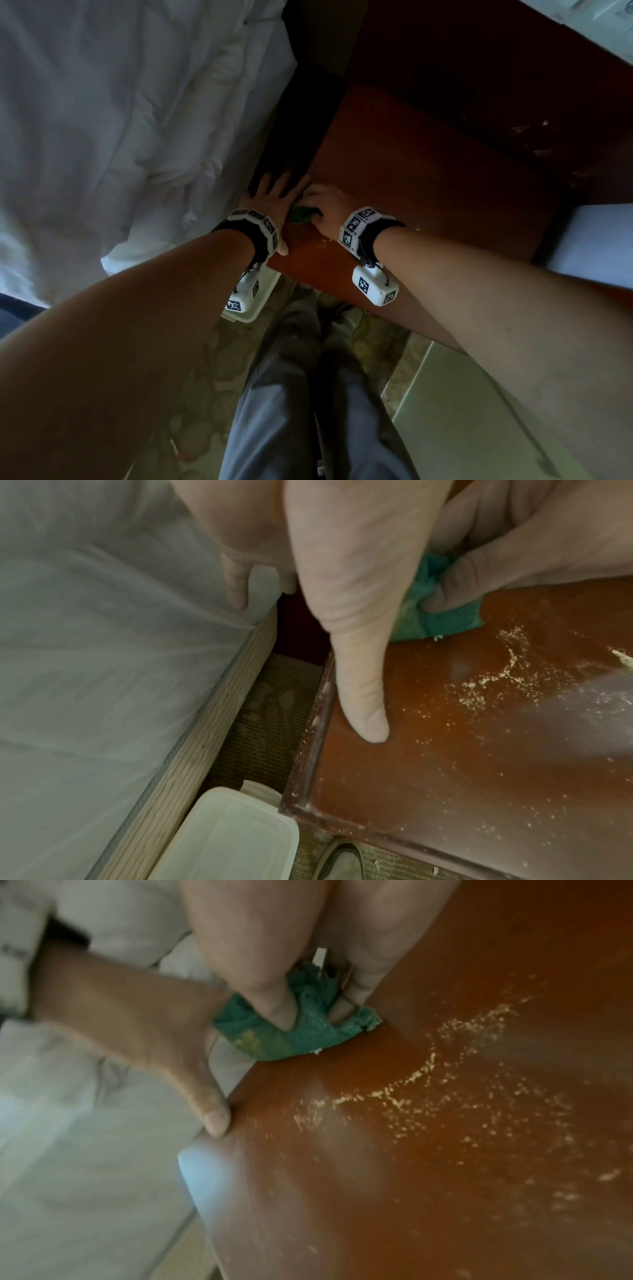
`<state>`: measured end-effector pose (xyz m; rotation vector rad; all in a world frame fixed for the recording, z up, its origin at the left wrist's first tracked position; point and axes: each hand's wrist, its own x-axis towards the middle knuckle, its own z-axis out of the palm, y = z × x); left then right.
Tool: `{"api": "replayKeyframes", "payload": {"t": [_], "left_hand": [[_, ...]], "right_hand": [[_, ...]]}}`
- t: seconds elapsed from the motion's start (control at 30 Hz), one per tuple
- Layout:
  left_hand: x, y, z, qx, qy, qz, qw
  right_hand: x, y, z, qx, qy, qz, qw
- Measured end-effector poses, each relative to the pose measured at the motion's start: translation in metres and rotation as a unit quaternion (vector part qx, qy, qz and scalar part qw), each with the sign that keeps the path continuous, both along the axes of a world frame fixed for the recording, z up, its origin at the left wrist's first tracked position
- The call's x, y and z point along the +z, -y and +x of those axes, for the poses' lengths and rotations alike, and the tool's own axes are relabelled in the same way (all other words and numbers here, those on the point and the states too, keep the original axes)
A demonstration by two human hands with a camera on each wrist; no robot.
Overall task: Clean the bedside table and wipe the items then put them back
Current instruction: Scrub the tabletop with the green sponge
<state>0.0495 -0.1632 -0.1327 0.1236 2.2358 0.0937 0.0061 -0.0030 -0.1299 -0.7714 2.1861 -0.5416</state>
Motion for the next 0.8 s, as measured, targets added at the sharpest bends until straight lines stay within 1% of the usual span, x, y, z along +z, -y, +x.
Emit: {"api": "replayKeyframes", "payload": {"t": [0.07,0.13,0.2,0.37,0.43,0.5,0.57,0.6,0.63,0.67,0.7,0.73,0.8], "left_hand": [[0.001,0.0,0.001,0.003,-0.004,0.0,1.0],[0.001,-0.001,0.001,0.003,-0.012,-0.004,1.0],[0.002,-0.003,0.002,0.002,-0.016,-0.009,1.0],[0.002,-0.002,0.005,0.003,-0.036,-0.005,0.999],[0.002,-0.003,0.005,0.004,-0.028,-0.006,1.0],[0.004,-0.003,0.004,0.005,-0.019,-0.008,1.0],[0.004,-0.002,0.003,0.002,-0.012,-0.006,1.0],[0.004,-0.001,0.003,0.001,-0.009,-0.006,1.0],[0.004,0.0,0.004,0.0,-0.006,-0.008,1.0],[0.004,0.002,0.005,0.001,-0.003,-0.01,1.0],[0.004,0.003,0.006,0.003,-0.002,-0.011,1.0],[0.004,0.004,0.007,0.006,0.001,-0.009,1.0],[0.002,0.005,0.009,0.016,0.007,-0.001,1.0]], "right_hand": [[0.004,0.001,0.003,0.037,0.005,0.024,0.999],[0.01,-0.001,0.004,0.092,0.0,0.05,0.995],[0.013,-0.005,0.006,0.131,0.01,0.057,0.99],[0.014,-0.032,0.023,0.169,0.057,0.09,0.98],[0.011,-0.041,0.029,0.177,0.073,0.093,0.977],[0.01,-0.043,0.031,0.145,0.11,0.085,0.98],[0.011,-0.043,0.027,0.045,0.133,0.063,0.988],[0.011,-0.041,0.024,-0.018,0.118,0.042,0.992],[0.011,-0.038,0.02,-0.074,0.084,0.019,0.994],[0.011,-0.034,0.017,-0.112,0.048,0.005,0.993],[0.01,-0.029,0.014,-0.129,0.025,0.003,0.991],[0.01,-0.023,0.014,-0.125,0.019,0.009,0.992],[0.01,-0.012,0.019,-0.068,0.029,0.034,0.997]]}}
